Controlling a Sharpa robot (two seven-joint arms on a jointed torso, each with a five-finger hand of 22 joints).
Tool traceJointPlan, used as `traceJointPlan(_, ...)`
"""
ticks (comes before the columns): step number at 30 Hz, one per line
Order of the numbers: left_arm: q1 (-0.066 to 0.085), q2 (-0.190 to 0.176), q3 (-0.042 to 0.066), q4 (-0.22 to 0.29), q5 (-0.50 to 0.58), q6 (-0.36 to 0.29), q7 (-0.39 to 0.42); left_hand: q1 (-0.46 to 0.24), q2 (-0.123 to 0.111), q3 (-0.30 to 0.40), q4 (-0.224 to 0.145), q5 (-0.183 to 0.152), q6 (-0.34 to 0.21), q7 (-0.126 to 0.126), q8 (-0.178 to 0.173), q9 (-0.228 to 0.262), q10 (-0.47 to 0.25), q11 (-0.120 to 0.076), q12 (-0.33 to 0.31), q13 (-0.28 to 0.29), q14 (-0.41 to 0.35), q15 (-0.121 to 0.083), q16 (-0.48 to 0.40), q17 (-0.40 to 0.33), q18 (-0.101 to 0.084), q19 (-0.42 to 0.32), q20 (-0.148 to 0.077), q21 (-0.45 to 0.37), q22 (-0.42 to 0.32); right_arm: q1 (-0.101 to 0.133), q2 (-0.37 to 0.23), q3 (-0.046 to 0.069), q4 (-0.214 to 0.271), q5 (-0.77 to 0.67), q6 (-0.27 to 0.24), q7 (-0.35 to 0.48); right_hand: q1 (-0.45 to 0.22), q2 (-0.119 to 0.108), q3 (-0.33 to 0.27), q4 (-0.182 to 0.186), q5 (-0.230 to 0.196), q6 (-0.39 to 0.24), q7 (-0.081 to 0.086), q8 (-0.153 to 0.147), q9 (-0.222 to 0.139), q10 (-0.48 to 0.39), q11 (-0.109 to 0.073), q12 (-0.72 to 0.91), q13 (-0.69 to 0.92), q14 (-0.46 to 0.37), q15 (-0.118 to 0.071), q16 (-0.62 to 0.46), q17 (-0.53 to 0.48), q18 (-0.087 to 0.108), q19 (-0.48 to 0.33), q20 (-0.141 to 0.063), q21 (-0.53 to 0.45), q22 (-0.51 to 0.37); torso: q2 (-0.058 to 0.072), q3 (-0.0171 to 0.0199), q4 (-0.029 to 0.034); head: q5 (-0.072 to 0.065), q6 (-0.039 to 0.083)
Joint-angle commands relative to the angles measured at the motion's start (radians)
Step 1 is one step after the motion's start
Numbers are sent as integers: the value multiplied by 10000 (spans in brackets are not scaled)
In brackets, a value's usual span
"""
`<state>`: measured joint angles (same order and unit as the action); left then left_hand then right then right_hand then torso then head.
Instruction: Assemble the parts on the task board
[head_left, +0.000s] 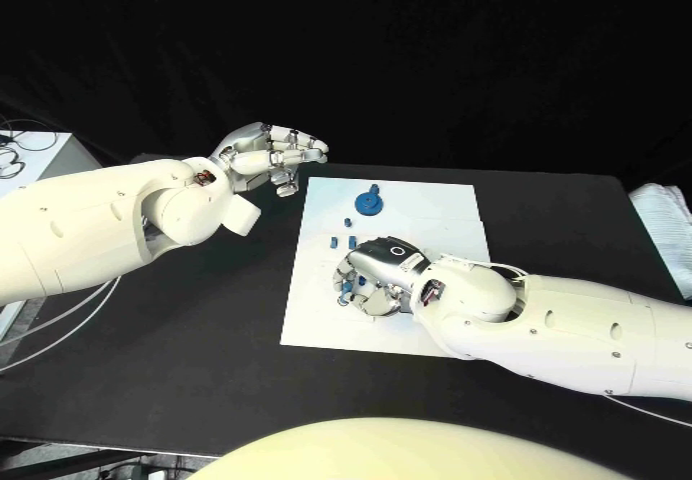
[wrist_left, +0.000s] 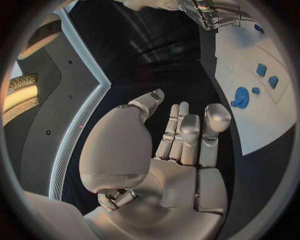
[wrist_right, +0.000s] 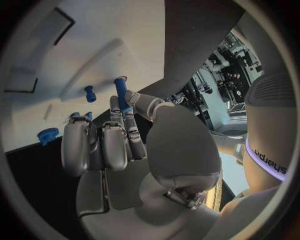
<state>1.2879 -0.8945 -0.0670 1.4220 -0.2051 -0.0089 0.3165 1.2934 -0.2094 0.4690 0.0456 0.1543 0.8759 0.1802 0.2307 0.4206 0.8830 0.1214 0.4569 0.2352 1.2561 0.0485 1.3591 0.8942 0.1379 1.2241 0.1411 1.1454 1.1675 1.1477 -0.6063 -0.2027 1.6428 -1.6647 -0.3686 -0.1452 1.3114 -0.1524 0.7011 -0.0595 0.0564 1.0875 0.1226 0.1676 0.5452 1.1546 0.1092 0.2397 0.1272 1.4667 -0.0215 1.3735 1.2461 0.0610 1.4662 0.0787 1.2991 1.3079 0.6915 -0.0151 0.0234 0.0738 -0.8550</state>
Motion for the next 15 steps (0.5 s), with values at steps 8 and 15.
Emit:
traceJointPlan(8, 5, -4, 8, 38, 61, 176, 33, 28, 80, 14, 50, -35, -52, -20, 27, 9, -20, 15, -49, -8, 12, 32, 39, 1, -190, 12, 60, -4, 9, -127, 86, -85, -75, -343, 191, -48, 185, 244, -10, -45, 26, 50, 4, 65, 4, 642, -585, 12, -21, 385, -83, 11, -4, -95, 426, -95, -32, 1563, -5, 1, -4, 21, -19)
traceJointPlan(15, 5, -7, 8, 34, 61, 187, 21, 28, 80, 14, 50, -35, -52, -20, 27, 9, -20, 15, -49, -8, 12, 32, 39, 1, -190, 12, 60, -4, 9, -144, 82, -88, 1, -392, 39, -35, 176, 245, 1, -60, 30, 49, 6, 69, 16, 649, -582, -2, -10, 388, -80, 20, 12, -99, 430, -94, -16, 1571, -8, 4, 0, 44, -17)
